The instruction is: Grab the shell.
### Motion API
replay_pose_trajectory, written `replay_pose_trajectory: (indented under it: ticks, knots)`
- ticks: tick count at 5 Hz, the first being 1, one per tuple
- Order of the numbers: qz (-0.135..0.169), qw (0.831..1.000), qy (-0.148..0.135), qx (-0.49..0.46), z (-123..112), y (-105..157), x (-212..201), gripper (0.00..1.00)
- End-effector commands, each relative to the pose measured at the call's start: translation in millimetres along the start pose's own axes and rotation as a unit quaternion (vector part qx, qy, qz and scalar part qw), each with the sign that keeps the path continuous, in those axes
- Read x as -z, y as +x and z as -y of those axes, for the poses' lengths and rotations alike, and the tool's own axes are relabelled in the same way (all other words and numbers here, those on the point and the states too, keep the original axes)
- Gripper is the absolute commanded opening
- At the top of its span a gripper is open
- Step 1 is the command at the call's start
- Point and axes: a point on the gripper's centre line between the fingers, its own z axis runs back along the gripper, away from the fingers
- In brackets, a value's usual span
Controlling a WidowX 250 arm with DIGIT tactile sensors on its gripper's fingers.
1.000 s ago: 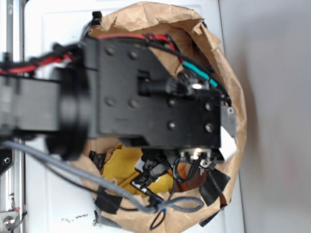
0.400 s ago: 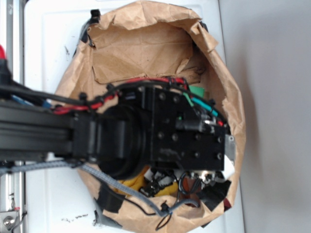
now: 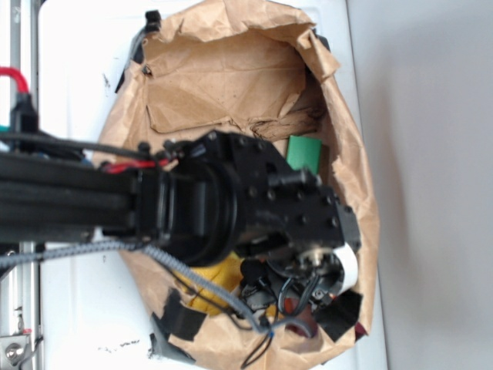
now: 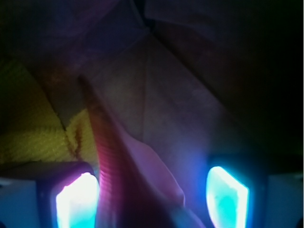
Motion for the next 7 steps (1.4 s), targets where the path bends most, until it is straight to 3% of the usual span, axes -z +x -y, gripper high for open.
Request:
replay_pose_trajectory:
  ticks: [1,2,4,5,6,7]
  knots:
    - [0.015,0.999,0.038,-0.026,-1,-9,-15,0.00]
    - [0.016,0.997,0.043,-0.068,-2,-20,-55,0.00]
    - [-0.010,0.974,0.096,-0.204,-5,-37,-112,0.00]
    - [-0.067,0.938,0.165,-0.297,6,-35,-121,0.00]
    - [-0.046,0.927,0.161,-0.335,16,-41,-139,0.00]
    - [-0.054,0.929,0.149,-0.334,14,-42,-138,0.00]
